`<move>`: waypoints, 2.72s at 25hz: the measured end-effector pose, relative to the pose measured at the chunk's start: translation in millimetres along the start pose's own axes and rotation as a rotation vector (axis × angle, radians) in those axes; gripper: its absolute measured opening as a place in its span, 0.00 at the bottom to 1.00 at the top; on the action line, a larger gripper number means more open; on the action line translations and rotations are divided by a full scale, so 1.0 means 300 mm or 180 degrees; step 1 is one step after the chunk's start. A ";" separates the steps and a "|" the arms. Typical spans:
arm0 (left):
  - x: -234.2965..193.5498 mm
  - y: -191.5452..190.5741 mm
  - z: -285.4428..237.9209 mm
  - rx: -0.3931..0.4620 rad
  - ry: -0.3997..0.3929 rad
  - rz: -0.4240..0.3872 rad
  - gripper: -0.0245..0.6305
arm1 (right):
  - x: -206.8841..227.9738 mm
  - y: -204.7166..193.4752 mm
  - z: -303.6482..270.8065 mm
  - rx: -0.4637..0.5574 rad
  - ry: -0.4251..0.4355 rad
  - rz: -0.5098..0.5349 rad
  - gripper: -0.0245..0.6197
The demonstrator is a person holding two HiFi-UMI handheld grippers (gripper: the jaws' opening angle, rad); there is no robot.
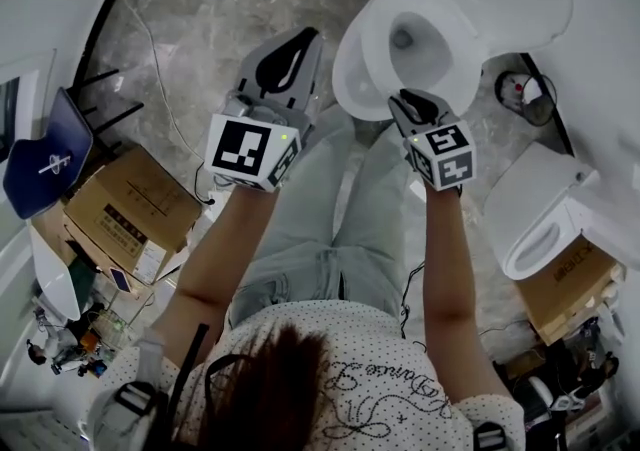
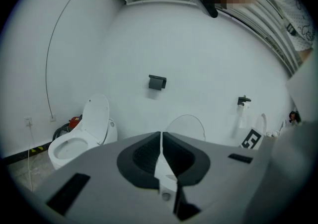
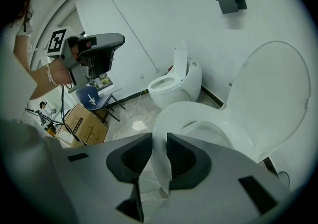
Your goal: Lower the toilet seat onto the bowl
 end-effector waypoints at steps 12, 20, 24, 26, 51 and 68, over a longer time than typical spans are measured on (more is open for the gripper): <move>-0.063 -0.090 0.036 -0.0014 0.0153 0.0057 0.06 | -0.079 -0.111 -0.154 -0.0244 0.0054 0.0196 0.20; -0.090 -0.179 0.054 -0.0048 0.0265 0.0153 0.06 | -0.129 -0.195 -0.240 -0.0330 0.0008 0.0435 0.20; -0.102 -0.224 0.061 -0.0069 0.0325 0.0188 0.06 | -0.144 -0.242 -0.295 -0.0380 0.0004 0.0611 0.19; -0.105 -0.241 0.069 -0.0081 0.0356 0.0196 0.06 | -0.152 -0.261 -0.322 -0.0445 0.0015 0.0650 0.19; -0.196 -0.386 0.163 -0.0236 0.0738 0.0359 0.06 | -0.130 -0.465 -0.640 -0.1115 0.0321 0.0830 0.15; -0.206 -0.450 0.137 -0.0144 0.0890 0.0534 0.06 | -0.076 -0.578 -0.797 -0.1310 0.0425 0.0747 0.09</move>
Point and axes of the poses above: the fingertips, and each gripper's own axes: z backward along the fingers, x to its right, y out of its top, the point moved 10 cm from there along z, backward along the fingers, and after that the axes turned 1 degree about x, right-handed, at the moved point
